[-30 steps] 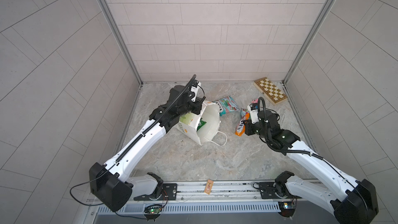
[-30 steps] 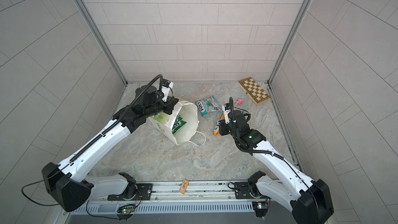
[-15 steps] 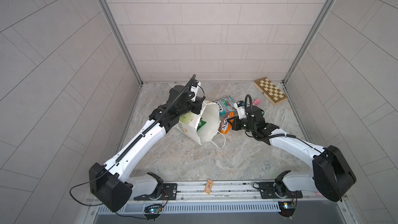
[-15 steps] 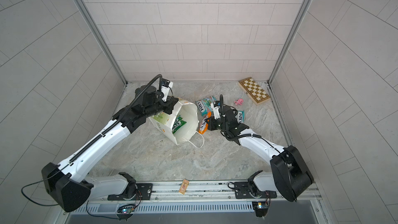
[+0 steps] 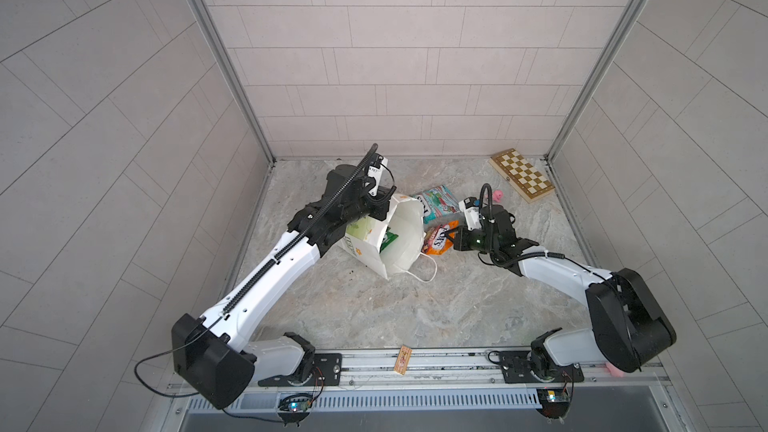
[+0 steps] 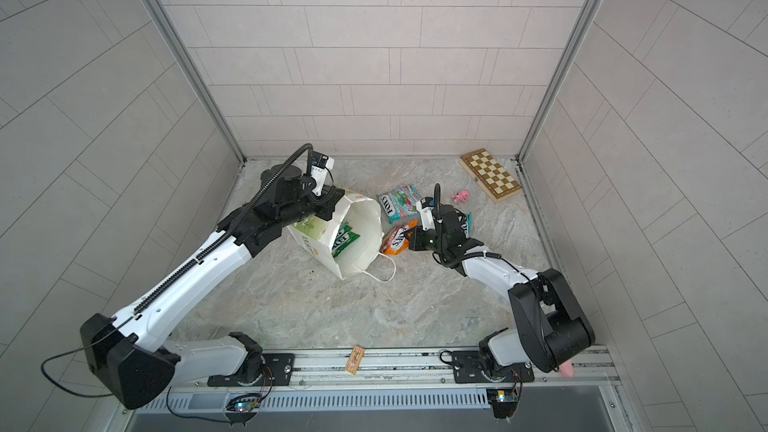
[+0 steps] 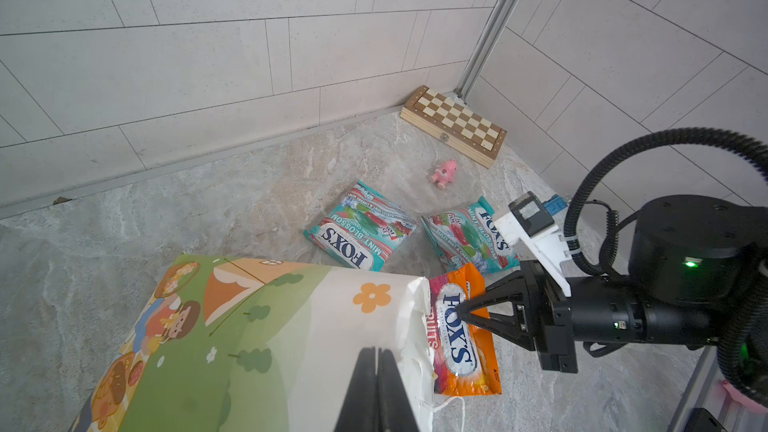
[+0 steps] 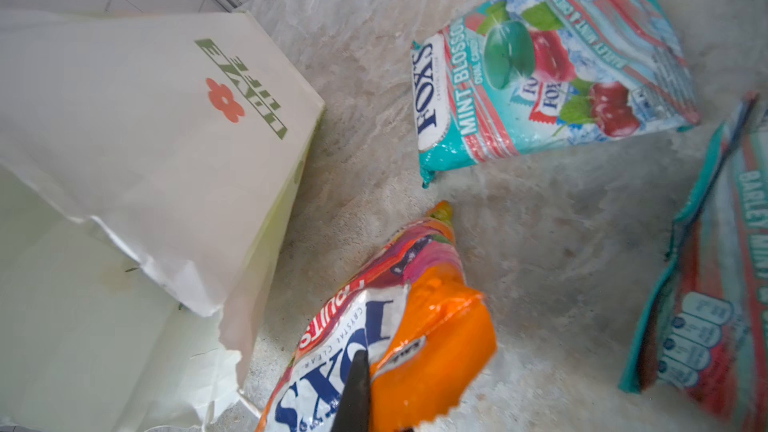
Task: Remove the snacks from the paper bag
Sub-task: 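Lower the orange packet onto the table beside the bag and release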
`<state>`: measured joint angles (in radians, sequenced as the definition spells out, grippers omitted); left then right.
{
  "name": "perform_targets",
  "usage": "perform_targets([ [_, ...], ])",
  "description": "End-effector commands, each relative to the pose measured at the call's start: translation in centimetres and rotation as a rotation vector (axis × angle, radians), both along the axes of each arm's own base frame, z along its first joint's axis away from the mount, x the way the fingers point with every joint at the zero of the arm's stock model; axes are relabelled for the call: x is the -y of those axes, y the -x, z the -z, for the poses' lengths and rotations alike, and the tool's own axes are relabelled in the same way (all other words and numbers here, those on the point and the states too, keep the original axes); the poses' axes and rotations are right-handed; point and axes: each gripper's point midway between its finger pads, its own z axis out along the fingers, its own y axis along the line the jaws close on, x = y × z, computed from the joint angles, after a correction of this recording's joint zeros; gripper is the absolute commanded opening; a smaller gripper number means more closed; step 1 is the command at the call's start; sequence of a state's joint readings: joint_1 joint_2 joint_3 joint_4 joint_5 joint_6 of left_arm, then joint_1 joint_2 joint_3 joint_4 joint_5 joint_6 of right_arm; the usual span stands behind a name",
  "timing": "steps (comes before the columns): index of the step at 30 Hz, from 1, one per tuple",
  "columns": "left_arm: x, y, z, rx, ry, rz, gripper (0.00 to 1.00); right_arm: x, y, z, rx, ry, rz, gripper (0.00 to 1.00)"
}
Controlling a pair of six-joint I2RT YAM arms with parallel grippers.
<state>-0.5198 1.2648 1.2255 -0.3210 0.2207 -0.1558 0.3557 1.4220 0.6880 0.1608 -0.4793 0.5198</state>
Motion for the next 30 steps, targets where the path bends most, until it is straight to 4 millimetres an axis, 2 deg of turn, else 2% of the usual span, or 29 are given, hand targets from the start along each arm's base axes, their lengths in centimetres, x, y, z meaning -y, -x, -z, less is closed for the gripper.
perform_targets([
  [1,0.0,0.4,-1.3,0.043,0.015,0.010,0.00,0.4,0.1,1.4,-0.040,0.060,-0.018,0.00],
  [13,0.1,0.3,-1.1,0.036,0.014,0.015,0.00,1.4,-1.2,4.7,-0.127,0.221,-0.024,0.00],
  [19,0.1,0.3,-1.0,0.035,0.015,0.014,0.00,2.3,-1.7,5.4,-0.162,0.292,0.007,0.01],
  [23,0.1,0.3,-1.0,0.035,0.015,0.016,0.00,2.7,-2.1,5.5,-0.162,0.314,0.025,0.10],
  [27,0.2,0.3,-1.0,0.033,0.015,0.017,0.00,3.4,-2.2,5.4,-0.162,0.347,0.055,0.29],
  [30,0.3,0.3,-0.9,0.031,0.016,0.021,0.00,4.0,-2.3,4.5,-0.136,0.364,0.079,0.41],
])
